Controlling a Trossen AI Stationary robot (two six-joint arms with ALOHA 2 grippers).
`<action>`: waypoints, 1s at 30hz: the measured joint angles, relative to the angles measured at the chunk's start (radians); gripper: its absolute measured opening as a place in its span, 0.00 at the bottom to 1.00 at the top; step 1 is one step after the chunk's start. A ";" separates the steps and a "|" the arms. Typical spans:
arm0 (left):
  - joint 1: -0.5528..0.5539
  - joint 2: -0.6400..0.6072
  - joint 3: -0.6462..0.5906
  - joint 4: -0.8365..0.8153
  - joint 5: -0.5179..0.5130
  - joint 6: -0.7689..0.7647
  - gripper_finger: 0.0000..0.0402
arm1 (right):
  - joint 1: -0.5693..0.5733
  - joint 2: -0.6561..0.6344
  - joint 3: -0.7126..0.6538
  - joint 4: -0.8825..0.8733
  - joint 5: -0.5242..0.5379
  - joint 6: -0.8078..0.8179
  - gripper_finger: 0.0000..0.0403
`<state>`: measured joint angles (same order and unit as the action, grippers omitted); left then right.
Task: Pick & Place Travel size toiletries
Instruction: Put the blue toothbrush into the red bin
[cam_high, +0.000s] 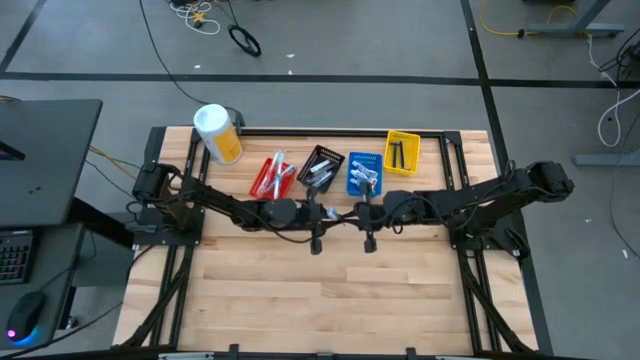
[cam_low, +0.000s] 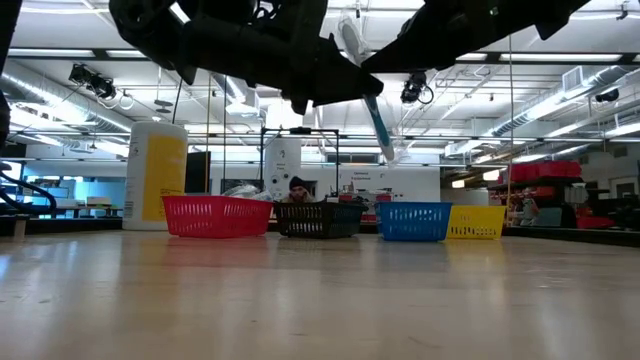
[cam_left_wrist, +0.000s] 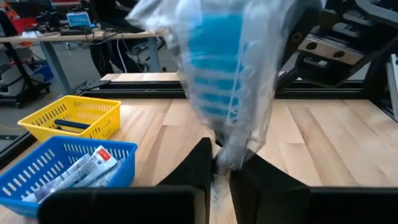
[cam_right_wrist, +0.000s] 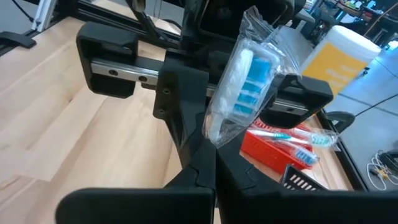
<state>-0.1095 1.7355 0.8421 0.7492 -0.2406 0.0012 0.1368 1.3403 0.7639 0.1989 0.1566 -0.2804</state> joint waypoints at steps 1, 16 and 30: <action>0.003 0.000 0.000 -0.001 -0.001 -0.004 0.09 | 0.000 0.000 0.000 0.000 0.000 0.004 0.00; 0.014 0.000 0.000 -0.065 -0.112 -0.033 0.09 | -0.015 0.000 0.000 -0.054 0.019 0.076 0.18; 0.140 -0.225 0.001 -0.527 -0.309 -0.152 0.09 | -0.015 0.000 0.000 -0.428 0.342 0.176 0.19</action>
<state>0.0307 1.5105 0.8429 0.2221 -0.5491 -0.1508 0.1219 1.3407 0.7639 -0.2295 0.4989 -0.1040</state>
